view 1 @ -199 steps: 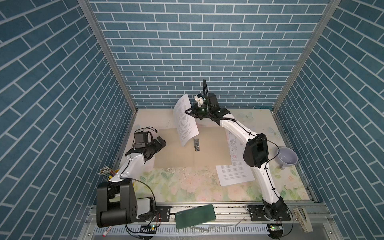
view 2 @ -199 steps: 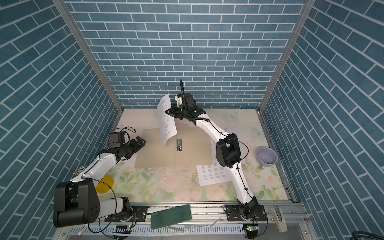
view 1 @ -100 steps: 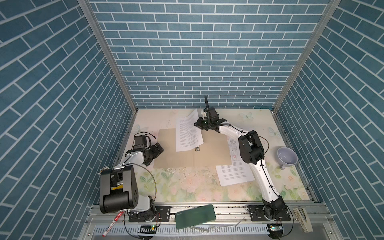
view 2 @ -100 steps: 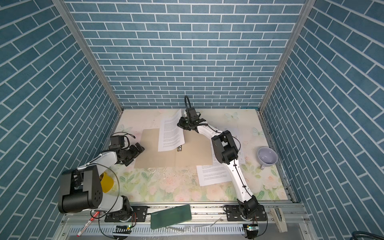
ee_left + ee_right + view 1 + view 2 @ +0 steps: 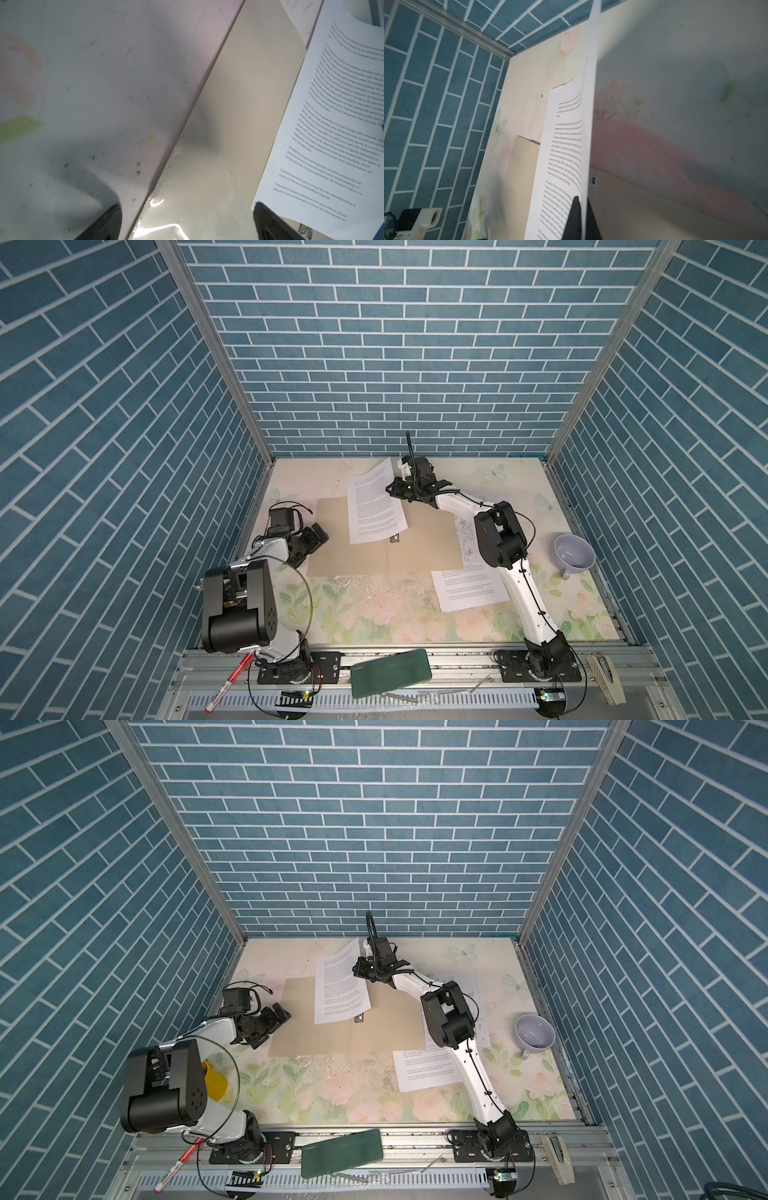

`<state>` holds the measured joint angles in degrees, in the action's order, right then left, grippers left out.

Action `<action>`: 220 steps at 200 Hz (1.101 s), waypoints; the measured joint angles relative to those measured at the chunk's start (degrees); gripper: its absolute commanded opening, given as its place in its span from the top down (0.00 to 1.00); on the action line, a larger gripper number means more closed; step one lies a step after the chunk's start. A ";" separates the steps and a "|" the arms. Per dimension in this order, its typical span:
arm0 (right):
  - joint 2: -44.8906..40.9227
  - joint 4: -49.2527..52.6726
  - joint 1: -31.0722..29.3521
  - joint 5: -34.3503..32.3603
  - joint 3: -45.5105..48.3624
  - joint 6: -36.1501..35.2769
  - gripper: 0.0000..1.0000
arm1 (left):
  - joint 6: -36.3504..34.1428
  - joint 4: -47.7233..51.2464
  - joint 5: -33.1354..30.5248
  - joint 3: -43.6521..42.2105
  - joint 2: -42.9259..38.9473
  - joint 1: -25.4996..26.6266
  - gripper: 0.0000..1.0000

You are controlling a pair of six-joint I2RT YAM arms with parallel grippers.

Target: Put the files into the folder

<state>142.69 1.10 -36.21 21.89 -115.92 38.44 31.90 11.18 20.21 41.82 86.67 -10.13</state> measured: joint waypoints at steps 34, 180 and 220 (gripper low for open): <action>-0.15 -5.49 -1.33 -1.31 1.77 -2.40 1.00 | 0.61 -2.56 1.88 0.00 0.90 -0.02 0.01; 3.56 -19.98 -3.58 -4.70 -1.44 -4.46 1.00 | 1.33 -8.52 7.43 0.04 3.48 -0.13 0.03; 7.19 -20.59 -4.31 -2.12 -4.59 -4.44 1.00 | 1.90 -9.70 8.70 0.04 3.98 -0.13 0.03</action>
<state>149.88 -19.49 -40.51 19.77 -120.51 34.00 33.80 1.48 28.91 41.87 90.65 -10.26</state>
